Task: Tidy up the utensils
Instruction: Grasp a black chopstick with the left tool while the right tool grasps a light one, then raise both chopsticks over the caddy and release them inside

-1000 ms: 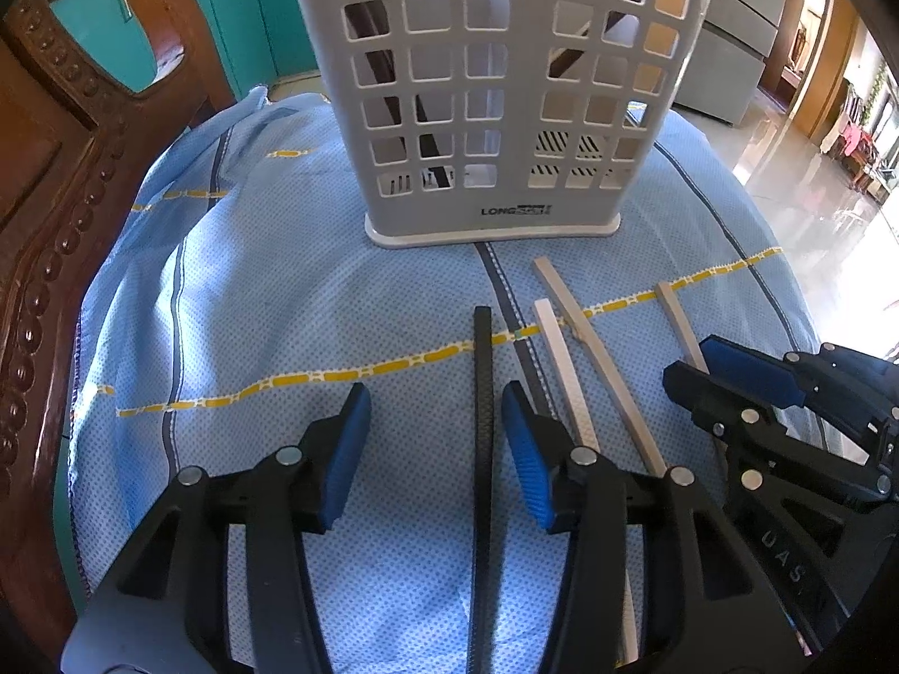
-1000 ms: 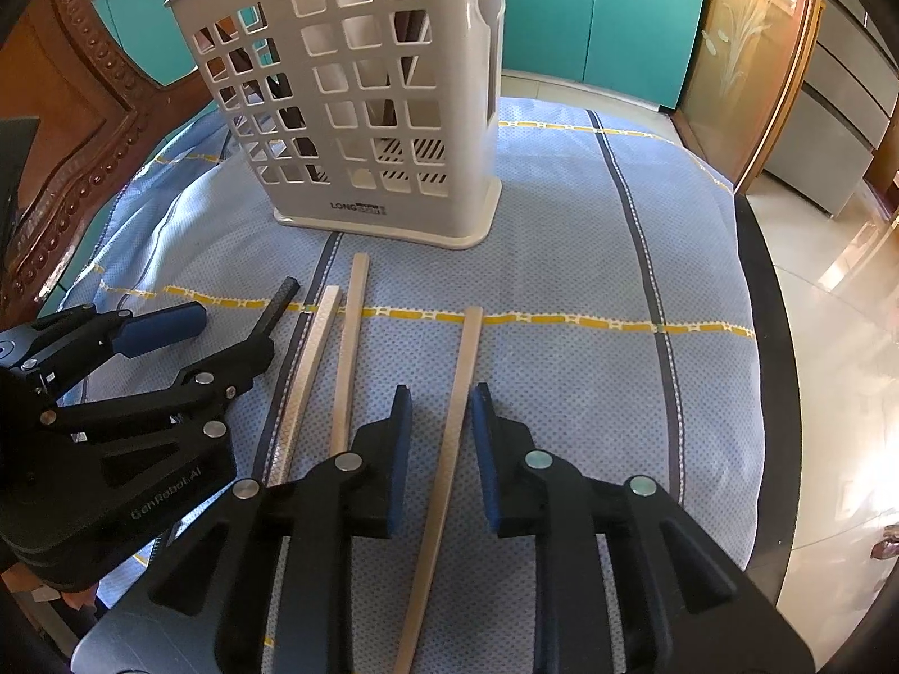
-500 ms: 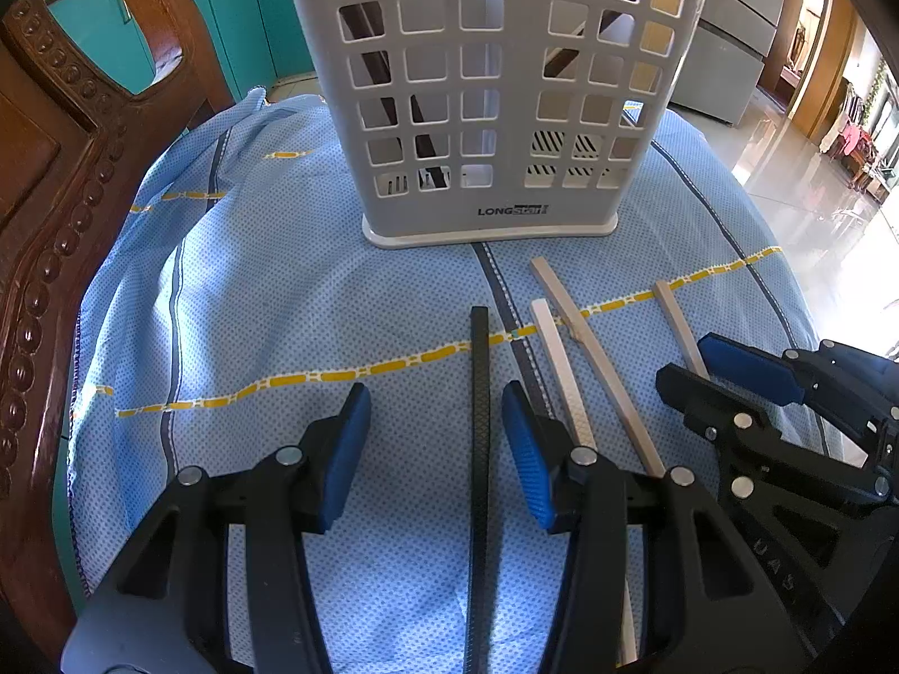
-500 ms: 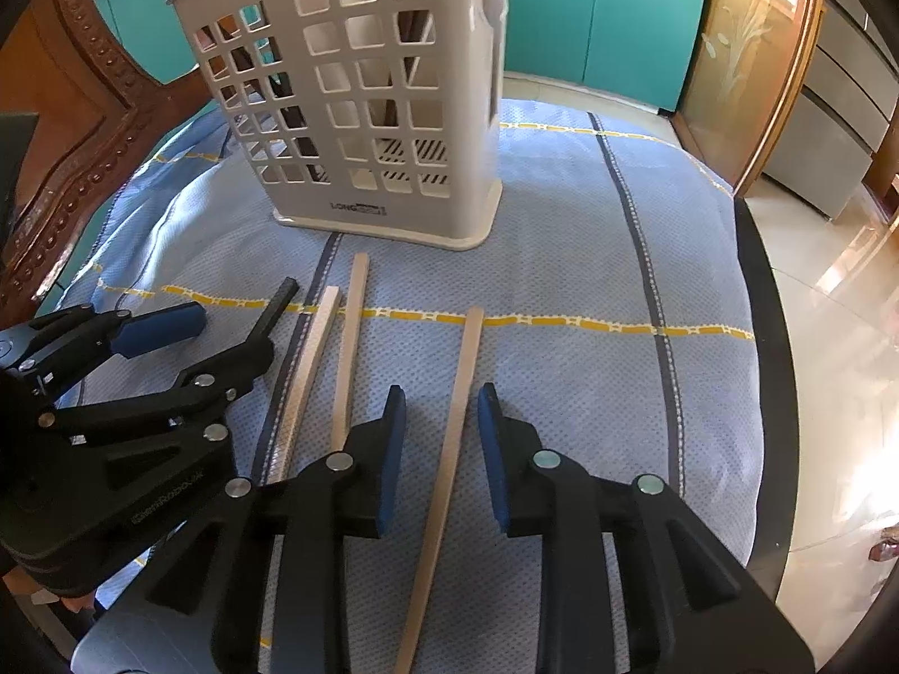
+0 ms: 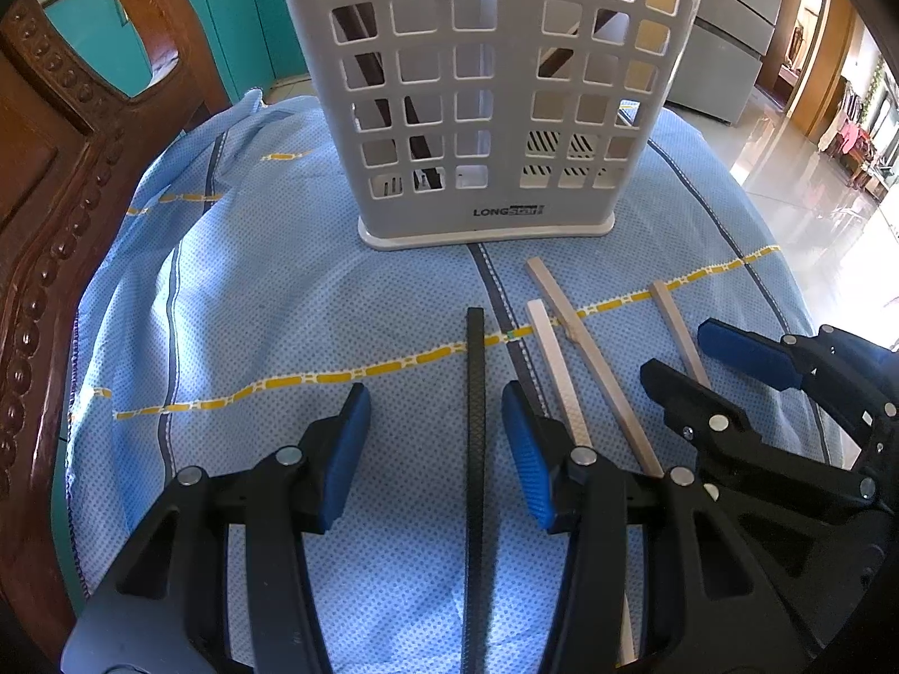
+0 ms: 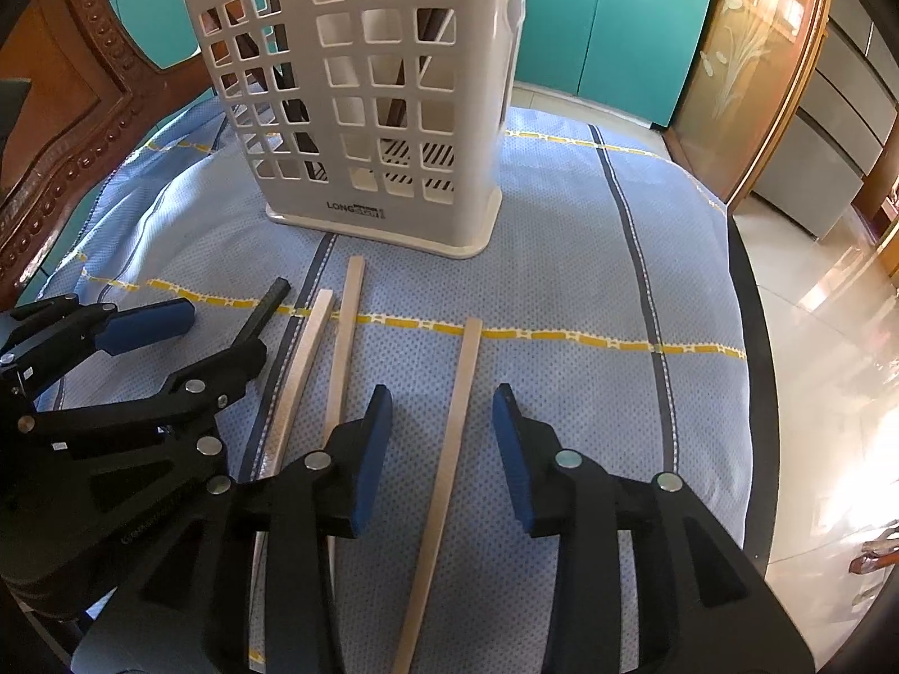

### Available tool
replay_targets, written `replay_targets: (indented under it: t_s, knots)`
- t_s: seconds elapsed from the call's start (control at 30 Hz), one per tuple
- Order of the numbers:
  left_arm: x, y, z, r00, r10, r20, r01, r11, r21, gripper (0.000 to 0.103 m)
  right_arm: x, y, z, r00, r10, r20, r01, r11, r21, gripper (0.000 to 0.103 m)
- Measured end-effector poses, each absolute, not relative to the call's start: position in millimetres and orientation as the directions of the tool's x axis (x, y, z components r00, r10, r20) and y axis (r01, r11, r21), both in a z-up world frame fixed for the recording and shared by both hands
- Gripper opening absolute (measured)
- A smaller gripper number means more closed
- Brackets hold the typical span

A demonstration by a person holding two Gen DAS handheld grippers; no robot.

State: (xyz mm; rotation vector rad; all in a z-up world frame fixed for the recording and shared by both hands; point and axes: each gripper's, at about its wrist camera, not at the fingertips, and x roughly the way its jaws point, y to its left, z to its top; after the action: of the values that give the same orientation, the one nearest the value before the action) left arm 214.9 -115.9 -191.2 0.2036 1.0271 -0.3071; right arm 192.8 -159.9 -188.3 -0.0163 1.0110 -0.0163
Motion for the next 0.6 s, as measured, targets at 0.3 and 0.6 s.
replay_targets:
  t_s: [0.3,0.6]
  knots:
    - [220.3,-111.9,-191.6,0.469,-0.191,-0.862,0.367,0.93,-0.007,0.025,193.0,-166.0,-186.4,0.535,-0.004,-0.845,0.017,1.0,0.006,0.009]
    - [222.4,-104.3,-178.8,0.52,-0.218,-0.826,0.329,0.943,-0.042,0.007,186.5,-180.7,-161.1,0.632,0.038,-0.774,0.039,0.996,0.08,0.007]
